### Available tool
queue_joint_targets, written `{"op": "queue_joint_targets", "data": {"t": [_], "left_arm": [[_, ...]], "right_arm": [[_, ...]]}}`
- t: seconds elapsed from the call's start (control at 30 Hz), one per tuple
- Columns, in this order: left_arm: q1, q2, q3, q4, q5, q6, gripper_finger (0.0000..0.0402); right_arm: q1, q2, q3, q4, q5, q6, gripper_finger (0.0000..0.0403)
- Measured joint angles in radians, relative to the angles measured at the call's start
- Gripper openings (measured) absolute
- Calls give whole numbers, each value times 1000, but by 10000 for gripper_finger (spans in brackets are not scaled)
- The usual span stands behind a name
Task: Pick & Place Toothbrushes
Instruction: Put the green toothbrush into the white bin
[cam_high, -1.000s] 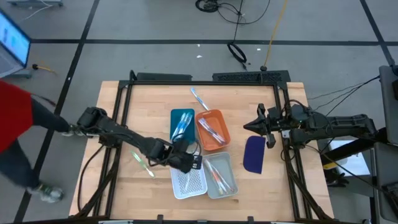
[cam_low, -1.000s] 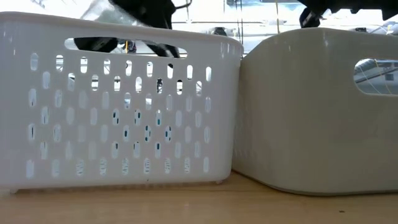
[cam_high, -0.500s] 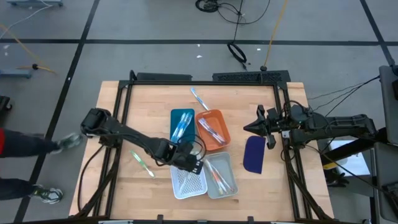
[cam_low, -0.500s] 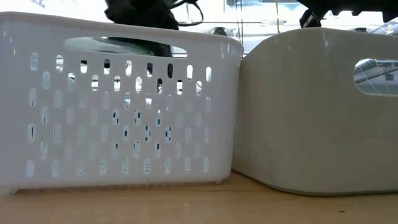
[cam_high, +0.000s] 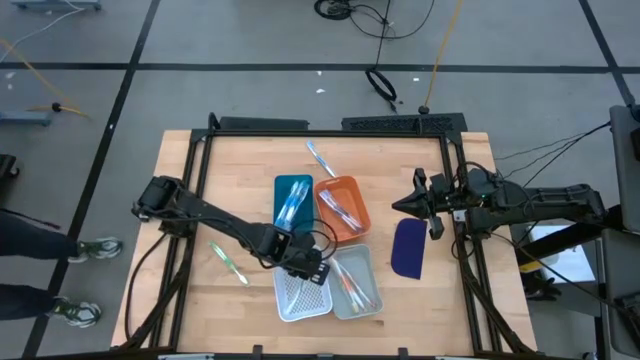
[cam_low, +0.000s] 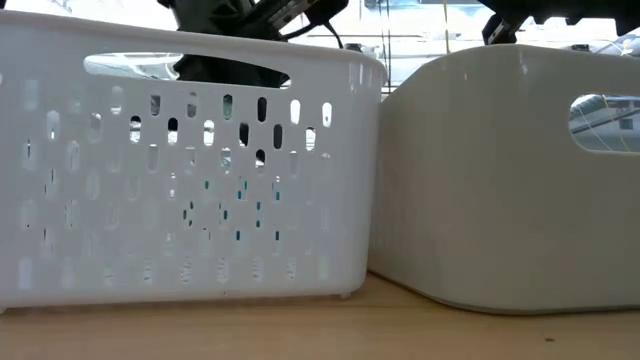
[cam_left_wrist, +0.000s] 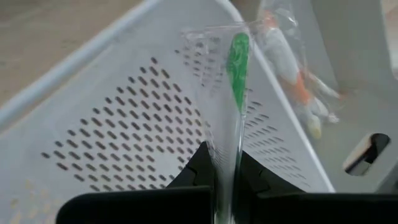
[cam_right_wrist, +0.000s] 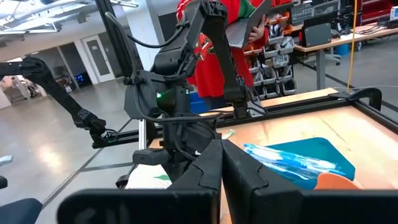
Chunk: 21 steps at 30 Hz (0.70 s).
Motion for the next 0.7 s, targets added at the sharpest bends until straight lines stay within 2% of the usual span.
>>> {"op": "queue_joint_targets", "data": {"t": [0.17,0.37,0.7], "left_arm": [[10,0,0,-3,27,0,18],[11,0,0,-10,59,-1,8],[18,0,0,-26,85,21,83]], "right_arm": [[0,0,0,0,0,-1,1],[0,0,0,0,0,-4,1],[0,0,0,0,0,-4,1]]}}
